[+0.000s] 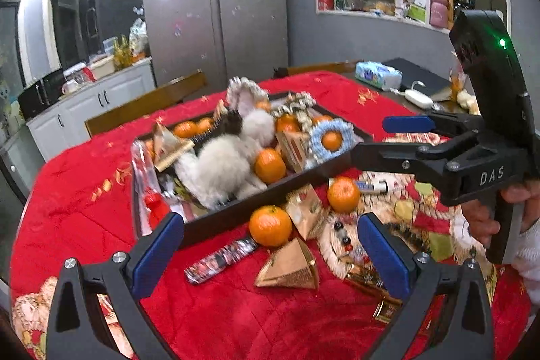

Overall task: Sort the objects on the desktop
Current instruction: 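Move the left tool to a gold triangular packet while the right tool approaches another orange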

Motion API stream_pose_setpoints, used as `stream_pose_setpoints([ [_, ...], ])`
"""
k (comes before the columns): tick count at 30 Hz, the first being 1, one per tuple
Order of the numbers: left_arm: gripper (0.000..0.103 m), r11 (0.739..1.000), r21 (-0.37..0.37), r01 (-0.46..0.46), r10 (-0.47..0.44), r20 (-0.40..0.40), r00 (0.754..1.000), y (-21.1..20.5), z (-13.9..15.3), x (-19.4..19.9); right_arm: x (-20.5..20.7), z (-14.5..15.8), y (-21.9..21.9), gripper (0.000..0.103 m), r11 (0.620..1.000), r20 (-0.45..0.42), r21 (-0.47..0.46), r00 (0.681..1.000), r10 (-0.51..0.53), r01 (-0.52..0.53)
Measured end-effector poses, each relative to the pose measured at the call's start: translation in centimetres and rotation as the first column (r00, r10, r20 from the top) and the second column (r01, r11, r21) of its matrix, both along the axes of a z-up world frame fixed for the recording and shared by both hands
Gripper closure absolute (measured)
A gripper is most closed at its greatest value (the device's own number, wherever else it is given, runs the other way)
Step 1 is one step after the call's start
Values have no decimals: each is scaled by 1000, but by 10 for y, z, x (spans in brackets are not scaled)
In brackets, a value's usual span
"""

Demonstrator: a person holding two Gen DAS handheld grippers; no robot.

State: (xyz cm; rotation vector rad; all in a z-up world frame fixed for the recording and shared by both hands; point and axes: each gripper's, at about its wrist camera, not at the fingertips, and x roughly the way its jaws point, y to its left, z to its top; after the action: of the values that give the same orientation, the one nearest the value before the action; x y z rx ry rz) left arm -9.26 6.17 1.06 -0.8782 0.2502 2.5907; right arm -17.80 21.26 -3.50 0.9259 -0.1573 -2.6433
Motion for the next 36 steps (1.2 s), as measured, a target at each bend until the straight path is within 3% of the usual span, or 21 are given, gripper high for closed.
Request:
stream_pose_setpoints([
  [10, 0, 999, 17, 27, -29, 130, 991, 4, -38, -17, -13, -29, 4, 0, 999, 105, 20, 994, 34, -36],
  [17, 3, 994, 79, 72, -86, 191, 978, 4, -49, -22, -16, -46, 5, 6, 997, 164, 15, 984, 68, -72],
  [24, 24, 992, 61, 108, -120, 240, 963, 9, -61, -25, -11, -57, -3, 17, 993, 162, 81, 984, 74, -88],
  [36, 49, 994, 22, 105, -107, 244, 964, 13, -66, -25, -1, -52, -5, 33, 991, 137, 79, 986, 99, -110],
])
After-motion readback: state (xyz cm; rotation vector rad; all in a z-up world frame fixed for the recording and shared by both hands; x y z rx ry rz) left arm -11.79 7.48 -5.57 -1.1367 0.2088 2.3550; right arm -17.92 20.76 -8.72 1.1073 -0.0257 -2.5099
